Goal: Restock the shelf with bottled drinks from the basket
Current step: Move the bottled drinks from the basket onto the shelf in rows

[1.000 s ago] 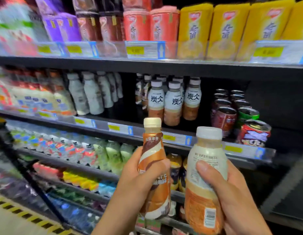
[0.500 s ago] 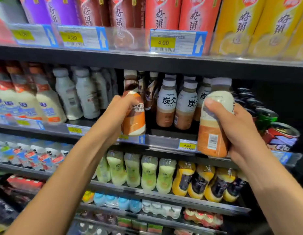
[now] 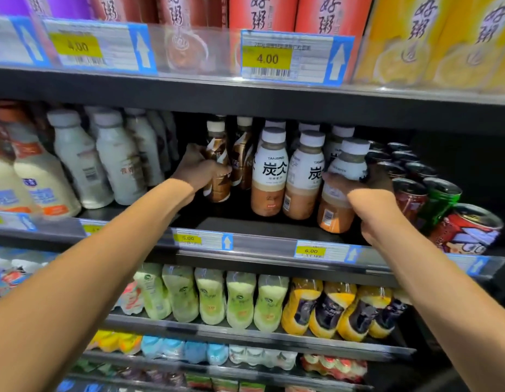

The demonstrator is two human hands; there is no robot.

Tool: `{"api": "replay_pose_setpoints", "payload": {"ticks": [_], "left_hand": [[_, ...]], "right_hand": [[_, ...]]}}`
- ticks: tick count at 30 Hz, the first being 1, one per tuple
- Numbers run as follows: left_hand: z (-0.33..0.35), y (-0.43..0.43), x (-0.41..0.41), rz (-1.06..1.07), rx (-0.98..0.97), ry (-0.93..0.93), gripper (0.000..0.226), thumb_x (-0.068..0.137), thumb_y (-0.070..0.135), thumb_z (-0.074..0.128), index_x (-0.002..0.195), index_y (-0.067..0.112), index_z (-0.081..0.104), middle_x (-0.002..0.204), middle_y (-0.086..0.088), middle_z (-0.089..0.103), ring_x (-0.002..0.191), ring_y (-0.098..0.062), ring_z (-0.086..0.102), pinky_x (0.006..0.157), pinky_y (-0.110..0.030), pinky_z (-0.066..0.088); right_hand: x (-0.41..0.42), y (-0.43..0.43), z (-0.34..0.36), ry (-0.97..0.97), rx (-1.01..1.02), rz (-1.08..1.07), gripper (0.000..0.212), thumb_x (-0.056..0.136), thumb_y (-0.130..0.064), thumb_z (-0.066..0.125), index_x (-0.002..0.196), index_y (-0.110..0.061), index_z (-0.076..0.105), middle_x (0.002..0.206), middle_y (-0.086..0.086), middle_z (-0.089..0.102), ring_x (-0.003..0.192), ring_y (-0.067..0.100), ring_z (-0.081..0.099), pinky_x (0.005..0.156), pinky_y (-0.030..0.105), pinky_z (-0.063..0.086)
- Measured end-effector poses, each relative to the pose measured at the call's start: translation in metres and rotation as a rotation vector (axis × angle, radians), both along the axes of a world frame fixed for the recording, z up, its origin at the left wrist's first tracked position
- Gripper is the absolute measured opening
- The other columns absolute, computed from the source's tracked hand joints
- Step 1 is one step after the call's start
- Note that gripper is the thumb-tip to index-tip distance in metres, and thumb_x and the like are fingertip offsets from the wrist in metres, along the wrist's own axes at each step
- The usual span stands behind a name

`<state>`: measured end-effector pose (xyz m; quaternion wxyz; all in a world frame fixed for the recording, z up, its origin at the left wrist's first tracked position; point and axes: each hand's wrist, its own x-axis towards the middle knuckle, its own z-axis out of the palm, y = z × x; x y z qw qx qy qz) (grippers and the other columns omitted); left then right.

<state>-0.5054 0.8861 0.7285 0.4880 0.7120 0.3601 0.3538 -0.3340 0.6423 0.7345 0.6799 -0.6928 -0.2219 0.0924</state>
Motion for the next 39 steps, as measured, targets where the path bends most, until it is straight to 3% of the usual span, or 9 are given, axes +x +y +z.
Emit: {"api": "replay_pose_setpoints", "payload": {"ticks": [2, 6, 11, 17, 24, 27, 32, 36, 39], "left_hand": [[0.002, 0.007, 0.002, -0.028, 0.039, 0.040, 0.035, 0.070, 0.005, 0.082, 0.101, -0.005, 0.069, 0.091, -0.011, 0.074, 0.060, -0.009, 0.066, 0.046, -0.017, 0.049], [0.002, 0.017, 0.006, -0.003, 0.087, 0.069, 0.064, 0.059, 0.022, 0.089, 0.113, 0.006, 0.059, 0.101, -0.004, 0.072, 0.089, -0.016, 0.069, 0.071, -0.028, 0.054], [0.000, 0.019, 0.012, -0.007, 0.059, 0.038, 0.056, 0.075, 0.011, 0.084, 0.113, 0.018, 0.044, 0.090, 0.008, 0.058, 0.075, -0.003, 0.057, 0.052, -0.019, 0.050], [0.000, 0.024, 0.016, -0.011, 0.040, 0.023, 0.063, 0.077, 0.011, 0.083, 0.127, 0.014, 0.045, 0.108, 0.000, 0.061, 0.098, -0.014, 0.061, 0.073, -0.023, 0.051], [-0.003, 0.026, 0.026, 0.026, 0.050, -0.004, 0.063, 0.080, 0.014, 0.081, 0.131, 0.010, 0.044, 0.113, -0.003, 0.060, 0.075, -0.002, 0.056, 0.043, -0.009, 0.044], [-0.005, 0.027, 0.028, 0.043, 0.065, -0.002, 0.065, 0.079, 0.016, 0.081, 0.132, 0.010, 0.044, 0.114, -0.001, 0.060, 0.085, -0.007, 0.059, 0.050, -0.012, 0.046], [-0.005, 0.029, 0.026, 0.028, 0.056, 0.000, 0.070, 0.078, 0.017, 0.082, 0.135, 0.011, 0.043, 0.119, -0.002, 0.059, 0.107, -0.016, 0.058, 0.084, -0.026, 0.049], [-0.002, 0.025, 0.020, 0.007, 0.065, 0.071, 0.064, 0.080, 0.027, 0.081, 0.129, 0.012, 0.044, 0.112, 0.003, 0.061, 0.086, -0.009, 0.060, 0.062, -0.014, 0.048], [0.003, 0.016, 0.013, 0.068, 0.094, 0.104, 0.077, 0.081, 0.035, 0.078, 0.141, 0.010, 0.038, 0.111, 0.002, 0.063, 0.088, -0.009, 0.057, 0.075, -0.021, 0.042]], "right_hand": [[0.007, 0.002, -0.001, -0.032, -0.023, 0.031, 0.082, 0.049, -0.040, 0.090, 0.122, -0.015, 0.062, 0.110, 0.004, 0.073, 0.098, 0.021, 0.071, 0.090, 0.048, 0.058], [0.018, 0.003, -0.002, -0.104, -0.112, 0.073, 0.080, 0.053, -0.045, 0.090, 0.123, -0.019, 0.062, 0.112, 0.001, 0.073, 0.100, 0.021, 0.071, 0.092, 0.048, 0.056], [0.024, 0.001, -0.003, -0.133, -0.172, 0.068, 0.092, 0.040, -0.068, 0.088, 0.120, -0.030, 0.065, 0.111, -0.006, 0.074, 0.099, 0.018, 0.072, 0.091, 0.044, 0.057], [0.026, 0.004, -0.003, -0.164, -0.158, 0.072, 0.095, 0.040, -0.068, 0.086, 0.123, -0.028, 0.064, 0.111, -0.006, 0.074, 0.100, 0.018, 0.071, 0.092, 0.044, 0.056], [0.028, 0.006, -0.008, -0.184, -0.128, 0.082, 0.071, 0.068, -0.045, 0.086, 0.130, -0.023, 0.060, 0.118, -0.003, 0.071, 0.104, 0.016, 0.069, 0.094, 0.040, 0.055], [0.027, 0.006, -0.009, -0.193, -0.136, 0.061, 0.089, 0.057, -0.060, 0.085, 0.134, -0.026, 0.056, 0.122, -0.004, 0.070, 0.108, 0.017, 0.067, 0.095, 0.042, 0.055], [0.027, 0.007, -0.009, -0.175, -0.119, 0.065, 0.075, 0.073, -0.044, 0.084, 0.138, -0.022, 0.052, 0.125, -0.002, 0.068, 0.110, 0.017, 0.065, 0.097, 0.041, 0.053], [0.022, 0.004, -0.009, -0.153, -0.141, 0.081, 0.087, 0.062, -0.058, 0.085, 0.135, -0.024, 0.053, 0.121, -0.005, 0.070, 0.108, 0.015, 0.067, 0.096, 0.042, 0.054], [0.018, -0.002, -0.007, -0.164, -0.207, 0.018, 0.103, 0.047, -0.074, 0.080, 0.134, -0.025, 0.053, 0.122, -0.004, 0.069, 0.108, 0.019, 0.067, 0.095, 0.043, 0.054]]}}
